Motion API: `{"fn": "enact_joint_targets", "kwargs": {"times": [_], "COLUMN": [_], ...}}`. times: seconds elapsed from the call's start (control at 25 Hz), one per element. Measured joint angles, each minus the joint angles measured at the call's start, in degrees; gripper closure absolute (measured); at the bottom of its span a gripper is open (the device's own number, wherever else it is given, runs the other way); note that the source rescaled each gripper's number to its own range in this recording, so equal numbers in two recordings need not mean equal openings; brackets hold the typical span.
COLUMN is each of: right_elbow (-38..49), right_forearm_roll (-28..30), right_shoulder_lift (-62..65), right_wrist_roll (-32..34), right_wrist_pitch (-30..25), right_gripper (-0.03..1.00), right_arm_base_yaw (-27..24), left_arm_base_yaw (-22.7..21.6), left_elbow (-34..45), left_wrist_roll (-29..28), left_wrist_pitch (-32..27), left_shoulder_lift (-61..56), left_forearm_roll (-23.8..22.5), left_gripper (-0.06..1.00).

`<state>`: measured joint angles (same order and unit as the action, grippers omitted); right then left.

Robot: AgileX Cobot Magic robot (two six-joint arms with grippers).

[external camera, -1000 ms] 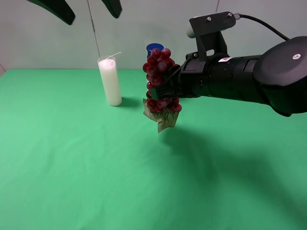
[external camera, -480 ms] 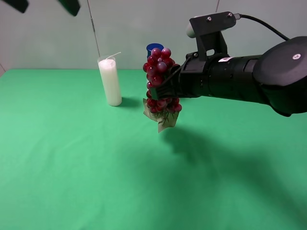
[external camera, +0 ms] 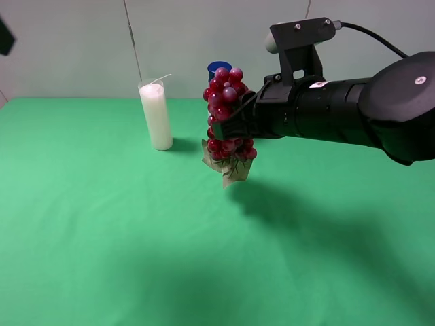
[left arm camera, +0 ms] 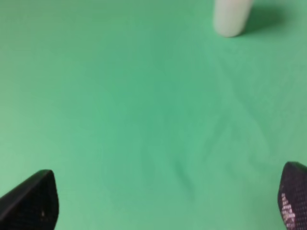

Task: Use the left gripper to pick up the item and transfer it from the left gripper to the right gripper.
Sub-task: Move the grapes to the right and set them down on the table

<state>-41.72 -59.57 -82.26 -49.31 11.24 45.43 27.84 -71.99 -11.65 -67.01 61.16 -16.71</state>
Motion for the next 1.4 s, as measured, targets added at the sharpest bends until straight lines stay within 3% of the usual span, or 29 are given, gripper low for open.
{"fn": "enact_joint_targets", "kwargs": {"times": [0.48, 0.84, 1.16, 1.4], "right_elbow": [0.0, 0.0, 0.0, 0.0], "right_forearm_roll": [0.0, 0.0, 0.0, 0.0], "right_shoulder_lift": [0.0, 0.0, 0.0, 0.0], "right_wrist_roll": [0.0, 0.0, 0.1, 0.9], "right_wrist_pitch": [-0.1, -0.1, -0.1, -0.1], "right_gripper": [0.95, 0.95, 0.95, 0.95], "right_arm_base_yaw": [0.0, 0.0, 0.0, 0.0], "left_arm_base_yaw": [0.0, 0.0, 0.0, 0.0], "left_elbow": [18.1, 37.6, 42.8, 44.5], "left_wrist_roll": [-5.2, -6.2, -0.9, 4.0], "left_wrist_pitch": [0.1, 2.9, 3.8, 5.7], "left_shoulder_lift": [-23.8, -45.1, -60.5, -61.3], "left_forearm_roll": [-2.3, -1.8, 7.6, 15.0], "left_gripper": [0.05, 0.06, 0.06, 0.07]}}
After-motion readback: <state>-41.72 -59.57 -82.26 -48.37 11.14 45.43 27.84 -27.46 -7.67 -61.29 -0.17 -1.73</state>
